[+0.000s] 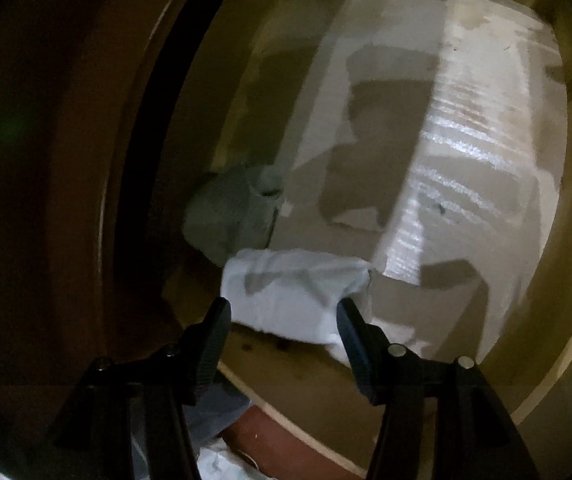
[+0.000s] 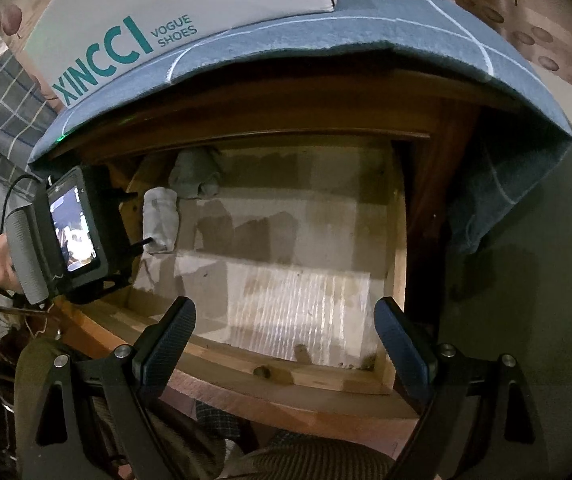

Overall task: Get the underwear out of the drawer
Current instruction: 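Close the left gripper on the white rolled sock and lift it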

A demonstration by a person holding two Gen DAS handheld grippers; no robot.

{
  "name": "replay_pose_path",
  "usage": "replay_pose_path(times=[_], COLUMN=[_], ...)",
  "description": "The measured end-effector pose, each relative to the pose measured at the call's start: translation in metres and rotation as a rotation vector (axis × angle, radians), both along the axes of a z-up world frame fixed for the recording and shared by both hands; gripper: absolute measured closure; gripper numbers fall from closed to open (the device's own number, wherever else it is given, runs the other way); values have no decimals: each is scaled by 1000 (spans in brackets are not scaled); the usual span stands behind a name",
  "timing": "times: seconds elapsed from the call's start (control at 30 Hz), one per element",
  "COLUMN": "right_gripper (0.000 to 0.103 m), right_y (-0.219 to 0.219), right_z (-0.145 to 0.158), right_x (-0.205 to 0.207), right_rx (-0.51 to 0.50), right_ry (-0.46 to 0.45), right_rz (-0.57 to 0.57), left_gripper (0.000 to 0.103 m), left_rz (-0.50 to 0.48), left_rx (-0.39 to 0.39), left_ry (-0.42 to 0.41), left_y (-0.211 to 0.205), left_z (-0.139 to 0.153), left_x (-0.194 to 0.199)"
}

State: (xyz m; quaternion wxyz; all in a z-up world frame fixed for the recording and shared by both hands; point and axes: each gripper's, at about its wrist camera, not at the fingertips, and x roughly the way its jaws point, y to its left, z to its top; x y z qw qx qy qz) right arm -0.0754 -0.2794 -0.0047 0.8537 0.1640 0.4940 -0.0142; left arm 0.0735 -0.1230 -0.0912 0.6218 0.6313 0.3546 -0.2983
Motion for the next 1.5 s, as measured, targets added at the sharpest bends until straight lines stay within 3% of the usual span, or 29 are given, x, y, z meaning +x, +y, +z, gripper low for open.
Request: replay_pose_path(times=[0.13,0.27,0.47,0.67,0.97,1.27,1.5], right_gripper=[14,14,14,14,14,14,14], right_y=[0,-1,0,0,-4,-4,-3], right_z=[0,-2,-4,-4,-4,-3,-2], right_x=[0,0,1,0,0,-1,-1], right_rx=[-1,16,13,16,31,35,34], right_ry=[8,15,22,29,32,27,22], right_rz=[3,-1,0,-5,-17,-20,-21], left_gripper=[45,43,35,33,32,56,60], left_rz=[-27,22,11,-23,14,67,197], left_rx=[-15,-56,-76,-57,-60,-33,-98], left_ry=[30,104,108,111,125,183,371], left_y=[-2,-2,-7,-13,-18,-18,-11], left_z=[-1,2,-5,-31,-47,-49,-30], left_x=[6,18,30,38,59,49,49])
